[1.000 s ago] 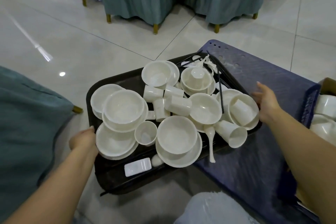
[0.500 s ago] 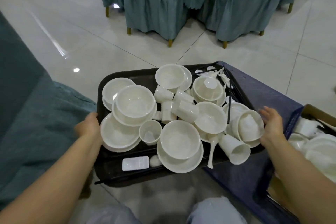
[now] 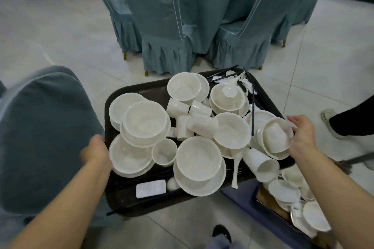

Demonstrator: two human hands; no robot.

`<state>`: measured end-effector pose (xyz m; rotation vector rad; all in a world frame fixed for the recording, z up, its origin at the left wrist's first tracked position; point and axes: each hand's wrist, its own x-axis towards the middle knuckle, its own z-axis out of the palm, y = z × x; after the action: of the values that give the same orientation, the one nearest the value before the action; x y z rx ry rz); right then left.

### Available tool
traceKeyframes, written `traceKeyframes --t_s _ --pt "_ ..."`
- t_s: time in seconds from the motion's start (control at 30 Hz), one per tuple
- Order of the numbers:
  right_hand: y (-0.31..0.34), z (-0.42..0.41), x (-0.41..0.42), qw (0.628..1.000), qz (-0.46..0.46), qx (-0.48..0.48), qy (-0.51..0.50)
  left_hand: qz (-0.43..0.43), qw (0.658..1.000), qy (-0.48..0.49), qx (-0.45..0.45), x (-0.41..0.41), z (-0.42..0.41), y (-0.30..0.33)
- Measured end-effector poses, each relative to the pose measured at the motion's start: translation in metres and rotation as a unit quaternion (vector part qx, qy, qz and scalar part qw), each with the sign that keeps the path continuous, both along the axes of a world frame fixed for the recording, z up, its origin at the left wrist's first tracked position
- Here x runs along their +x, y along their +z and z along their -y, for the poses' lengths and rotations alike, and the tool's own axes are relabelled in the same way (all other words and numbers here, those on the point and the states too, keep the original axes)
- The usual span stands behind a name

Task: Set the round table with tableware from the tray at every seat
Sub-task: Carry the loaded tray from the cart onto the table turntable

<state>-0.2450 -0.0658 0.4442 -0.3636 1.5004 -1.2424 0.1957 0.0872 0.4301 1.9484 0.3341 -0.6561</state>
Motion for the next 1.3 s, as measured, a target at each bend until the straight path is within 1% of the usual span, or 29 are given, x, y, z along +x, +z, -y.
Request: traceKeyframes --t_s 0.13,0.27,0.4,0.5,0.6,0.67,0.8,1.0,1.1,1.2,1.3 --pt "0.078 -0.018 -0.009 1.000 -0.025 -0.003 0.001 0.003 1.000 -0.014 -0.011 -0.007 -0.019 0.077" --pt "0.133 -0.032 -0.014 0.999 -0.050 -0.002 0.012 -0.003 0.999 -0.004 -0.032 -0.013 -0.038 0.135" --pt "0.174 -0.043 -0.016 0.997 -0.069 -0.011 0.040 -0.006 0.998 0.020 -0.061 -0.019 -0.070 0.172" --pt "0.197 -0.049 -0.015 0.995 -0.069 -0.018 0.062 0.004 0.997 0.015 -0.078 -0.019 -0.098 0.185" --pt "0.221 -0.062 -0.007 0.992 -0.073 -0.019 0.103 0.011 0.993 0.063 -0.103 -0.025 -0.135 0.203" --pt "0.232 -0.070 0.002 0.989 -0.079 -0.022 0.126 0.024 0.988 0.105 -0.111 -0.030 -0.163 0.214" --pt "0.245 -0.092 0.032 0.981 -0.091 -0.041 0.165 0.034 0.985 0.131 -0.106 -0.035 -0.229 0.230" --pt "0.248 -0.144 0.096 0.962 -0.097 -0.030 0.253 0.045 0.975 0.197 -0.094 -0.022 -0.342 0.244" --pt "0.250 -0.184 0.142 0.949 -0.092 -0.039 0.298 0.049 0.965 0.242 -0.086 -0.009 -0.406 0.246" --pt "0.254 -0.230 0.191 0.935 -0.062 -0.052 0.345 0.051 0.954 0.283 -0.084 0.010 -0.468 0.247" --pt "0.250 -0.275 0.239 0.922 -0.044 -0.042 0.382 0.048 0.945 0.312 -0.087 0.031 -0.531 0.248"
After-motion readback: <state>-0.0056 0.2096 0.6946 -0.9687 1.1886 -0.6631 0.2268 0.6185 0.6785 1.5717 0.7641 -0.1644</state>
